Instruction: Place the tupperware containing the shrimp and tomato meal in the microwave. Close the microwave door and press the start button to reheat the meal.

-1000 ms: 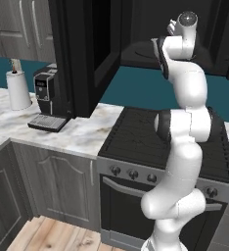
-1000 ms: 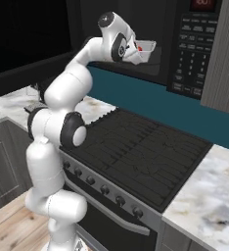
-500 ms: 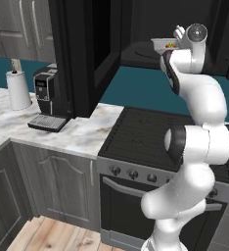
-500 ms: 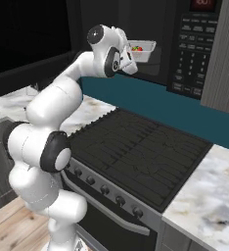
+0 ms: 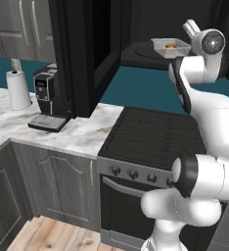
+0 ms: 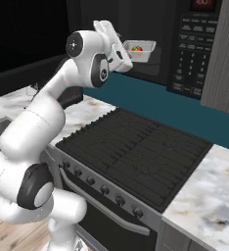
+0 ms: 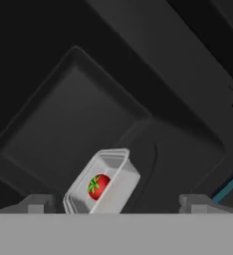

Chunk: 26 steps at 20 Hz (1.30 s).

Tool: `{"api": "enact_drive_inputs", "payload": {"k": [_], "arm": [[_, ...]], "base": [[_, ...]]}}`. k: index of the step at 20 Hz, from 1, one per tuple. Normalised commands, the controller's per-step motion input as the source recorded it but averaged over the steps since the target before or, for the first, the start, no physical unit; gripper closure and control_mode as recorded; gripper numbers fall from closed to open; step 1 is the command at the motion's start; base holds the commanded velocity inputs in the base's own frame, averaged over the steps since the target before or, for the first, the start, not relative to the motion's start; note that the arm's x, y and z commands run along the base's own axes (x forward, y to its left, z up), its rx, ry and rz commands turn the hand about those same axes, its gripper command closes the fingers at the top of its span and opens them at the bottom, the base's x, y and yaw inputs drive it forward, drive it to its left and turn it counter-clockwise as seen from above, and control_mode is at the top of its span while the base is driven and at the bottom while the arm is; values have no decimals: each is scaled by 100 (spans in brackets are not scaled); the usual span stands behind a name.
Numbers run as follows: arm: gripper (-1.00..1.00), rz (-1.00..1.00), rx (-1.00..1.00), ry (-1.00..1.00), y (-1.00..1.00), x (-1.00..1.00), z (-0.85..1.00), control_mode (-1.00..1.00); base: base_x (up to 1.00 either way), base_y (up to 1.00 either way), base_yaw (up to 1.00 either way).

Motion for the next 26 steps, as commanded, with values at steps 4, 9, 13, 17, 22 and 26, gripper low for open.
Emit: {"api": "enact_drive_inputs", "payload": {"k": [4,9,13,17,22,26], "arm": [[-100,18,-38,4,36,-100,55,-100],[-100,23,-49,15,40,-100,14,-100],[-100,25,-58,30,40,-100,0,-100],[-100,22,-60,31,52,-100,-2,-100],[-100,17,-58,24,50,-100,-8,-100],[-100,11,-53,5,47,-100,-32,-100]], "base": [[0,0,0],[0,0,0],[0,0,0],[0,0,0],[0,0,0],[0,0,0]]}}
